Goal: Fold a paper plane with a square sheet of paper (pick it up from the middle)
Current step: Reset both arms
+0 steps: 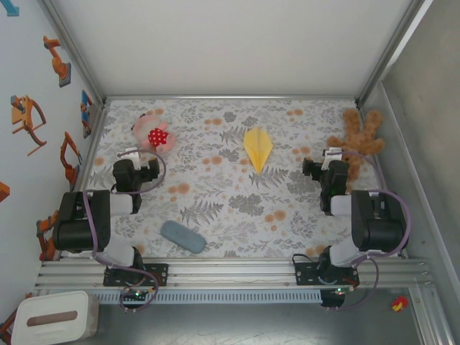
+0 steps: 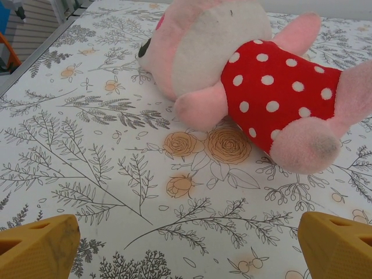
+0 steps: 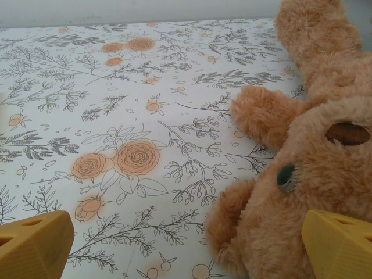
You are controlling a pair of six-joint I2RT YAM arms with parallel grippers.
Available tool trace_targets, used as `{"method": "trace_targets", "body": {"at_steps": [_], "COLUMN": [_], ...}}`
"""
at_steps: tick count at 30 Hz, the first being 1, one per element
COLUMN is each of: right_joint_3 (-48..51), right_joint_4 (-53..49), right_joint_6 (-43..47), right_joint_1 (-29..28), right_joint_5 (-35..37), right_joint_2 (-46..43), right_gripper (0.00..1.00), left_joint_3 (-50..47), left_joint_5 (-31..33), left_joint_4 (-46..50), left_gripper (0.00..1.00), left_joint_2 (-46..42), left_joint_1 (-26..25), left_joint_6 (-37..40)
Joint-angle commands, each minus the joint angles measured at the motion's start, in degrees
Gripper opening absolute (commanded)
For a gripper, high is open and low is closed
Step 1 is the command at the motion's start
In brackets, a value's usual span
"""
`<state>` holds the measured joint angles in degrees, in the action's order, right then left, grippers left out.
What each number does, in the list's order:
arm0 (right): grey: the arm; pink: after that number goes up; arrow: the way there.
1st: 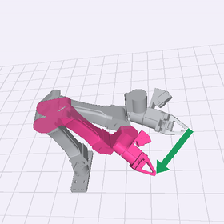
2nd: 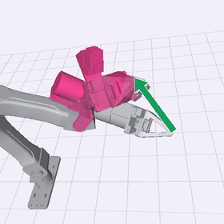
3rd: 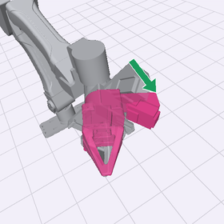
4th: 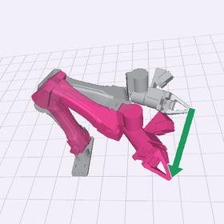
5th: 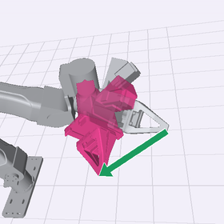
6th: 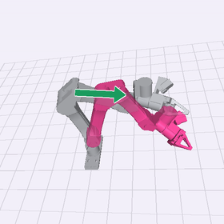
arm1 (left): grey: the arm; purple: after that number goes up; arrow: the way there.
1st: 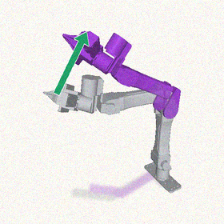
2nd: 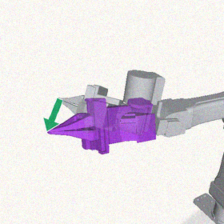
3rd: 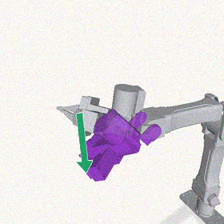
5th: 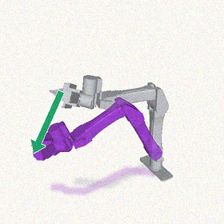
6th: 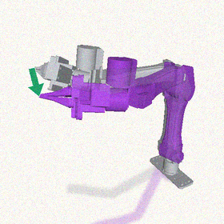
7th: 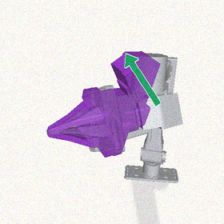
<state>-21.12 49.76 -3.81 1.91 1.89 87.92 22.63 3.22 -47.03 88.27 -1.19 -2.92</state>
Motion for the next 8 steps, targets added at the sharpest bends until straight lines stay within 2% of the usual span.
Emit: {"method": "trace_targets", "body": {"at_steps": [1, 8], "right_joint_3": [-1.3, -1.2], "right_joint_4": [-0.2, -0.2], "right_joint_6": [-0.2, -0.2], "right_joint_1": [0.5, 0.5], "right_joint_5": [-0.6, -0.5], "right_joint_2": [0.5, 0.4], "right_gripper": [0.99, 0.99], "left_joint_3": [1.4, 1.4], "left_joint_5": [0.1, 0.0], "left_joint_4": [0.1, 0.2], "left_gripper": [0.96, 0.96], "left_joint_2": [0.2, 0.2], "left_joint_1": [-0.1, 0.0], "left_joint_6": [1.0, 0.9]}}
